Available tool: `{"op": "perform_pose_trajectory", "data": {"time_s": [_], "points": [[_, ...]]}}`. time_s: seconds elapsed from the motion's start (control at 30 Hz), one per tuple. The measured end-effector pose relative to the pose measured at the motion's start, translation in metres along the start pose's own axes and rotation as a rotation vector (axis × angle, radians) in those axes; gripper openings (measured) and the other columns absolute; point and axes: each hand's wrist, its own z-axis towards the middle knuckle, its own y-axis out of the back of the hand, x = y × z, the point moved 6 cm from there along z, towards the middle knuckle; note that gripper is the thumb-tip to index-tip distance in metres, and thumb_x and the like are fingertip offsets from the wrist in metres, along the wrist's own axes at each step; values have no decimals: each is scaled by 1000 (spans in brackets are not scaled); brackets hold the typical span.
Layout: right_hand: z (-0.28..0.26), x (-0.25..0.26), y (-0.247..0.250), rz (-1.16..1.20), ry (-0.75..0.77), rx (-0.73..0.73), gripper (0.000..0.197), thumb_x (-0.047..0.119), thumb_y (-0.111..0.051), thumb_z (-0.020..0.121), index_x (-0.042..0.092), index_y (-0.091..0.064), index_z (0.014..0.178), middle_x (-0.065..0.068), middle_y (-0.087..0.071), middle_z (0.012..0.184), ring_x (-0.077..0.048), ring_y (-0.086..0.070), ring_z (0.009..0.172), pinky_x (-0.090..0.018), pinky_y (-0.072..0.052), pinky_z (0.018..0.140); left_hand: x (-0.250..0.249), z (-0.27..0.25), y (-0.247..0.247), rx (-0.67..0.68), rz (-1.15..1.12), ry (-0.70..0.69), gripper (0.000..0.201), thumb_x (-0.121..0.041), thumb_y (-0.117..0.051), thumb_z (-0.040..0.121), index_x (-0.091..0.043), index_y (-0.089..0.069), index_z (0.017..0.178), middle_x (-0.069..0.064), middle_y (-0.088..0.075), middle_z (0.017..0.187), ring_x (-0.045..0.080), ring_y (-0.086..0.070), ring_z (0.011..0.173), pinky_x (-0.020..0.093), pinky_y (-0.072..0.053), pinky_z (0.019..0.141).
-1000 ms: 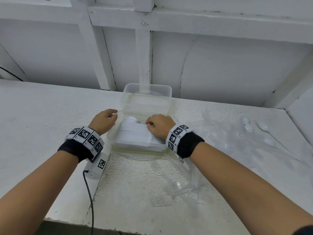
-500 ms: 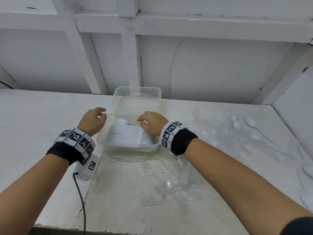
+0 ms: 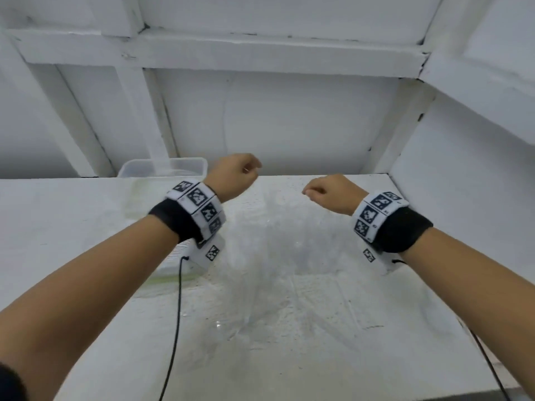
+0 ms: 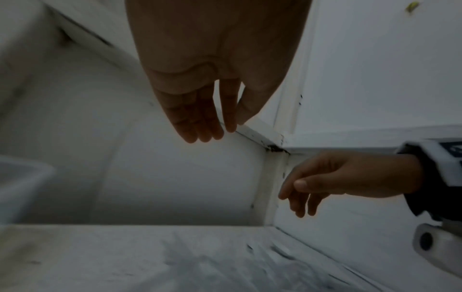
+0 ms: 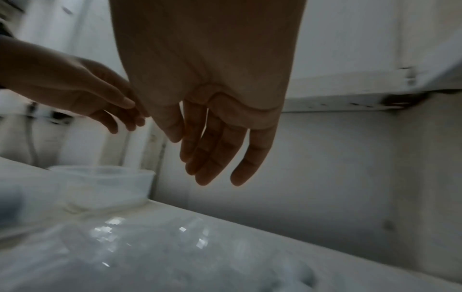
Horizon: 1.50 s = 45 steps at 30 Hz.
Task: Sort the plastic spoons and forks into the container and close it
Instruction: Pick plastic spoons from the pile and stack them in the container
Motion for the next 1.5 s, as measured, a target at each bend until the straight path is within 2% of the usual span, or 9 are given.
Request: {"op": "perform_pose_trajectory", "data": {"time_s": [0.33, 0.47, 0.67, 0.87, 1.1, 1.23, 1.3, 1.4, 1.5], "points": [[-17, -178, -11, -46, -498, 36, 32, 11, -40, 96, 4, -61, 119, -12, -57, 130, -29, -52, 118, -30, -39, 95, -68, 70, -179, 455, 184, -13, 34, -14, -42, 95, -7, -60, 122, 9, -57, 129, 27, -52, 118, 30, -40, 96], [-20, -200, -28, -89, -611, 112, 37, 22, -43, 97, 1, -57, 124, -14, -55, 131, -31, -51, 119, -31, -40, 97, -73, 80, -209, 580, 286, -26, 33, -15, -43, 95, -2, -56, 123, 15, -58, 113, 28, -56, 103, 33, -43, 88], [-20, -202, -48, -130, -599, 152, 11, 15, -56, 87, 6, -62, 91, -12, -64, 99, -23, -53, 81, -23, -38, 58, -55, 87, -227, 699, 537, -30, 32, -28, -44, 94, -10, -54, 118, 18, -56, 115, 31, -57, 95, 29, -42, 72], [-14, -196, -37, 5, -597, -21, 3, 4, -42, 91, 6, -43, 90, -13, -50, 90, -25, -46, 79, -25, -29, 50, -42, 85, -224, 704, 597, 90, 26, -23, -59, 88, -9, -56, 110, 17, -63, 111, 33, -63, 99, 46, -51, 89], [-10, -190, -27, 265, -635, -145, 5, 12, -45, 92, 9, -43, 95, -10, -48, 92, -23, -43, 80, -25, -27, 50, -43, 85, -218, 613, 559, 19, 22, -30, -44, 95, -14, -46, 109, 7, -50, 100, 23, -48, 87, 28, -36, 78], [-14, -191, -32, 267, -648, -143, 4, 13, -45, 92, 9, -44, 93, -9, -49, 91, -23, -43, 80, -25, -26, 50, -50, 85, -225, 588, 523, 5, 17, -29, -49, 95, -13, -42, 94, 11, -58, 122, 24, -55, 99, 24, -36, 76], [-15, -193, -36, 248, -644, -126, 6, 16, -47, 92, 10, -46, 93, -8, -50, 91, -23, -45, 81, -25, -27, 51, -51, 81, -226, 638, 469, 42, 21, -23, -55, 91, -13, -46, 107, 9, -58, 122, 26, -59, 101, 27, -43, 79], [-19, -195, -40, 202, -638, -88, 14, 17, -48, 93, 7, -55, 98, -7, -53, 92, -22, -47, 83, -27, -33, 61, -51, 76, -227, 670, 389, 26, 67, -14, -62, 83, -21, -27, 140, 11, -54, 125, 28, -60, 94, 37, -52, 80], [-25, -197, -43, 175, -658, -56, 11, 17, -50, 91, 8, -56, 92, -7, -55, 90, -23, -49, 83, -26, -35, 67, -48, 76, -231, 661, 406, 1, 49, -14, -56, 88, -11, -33, 132, 8, -52, 128, 26, -59, 97, 25, -46, 73]]}}
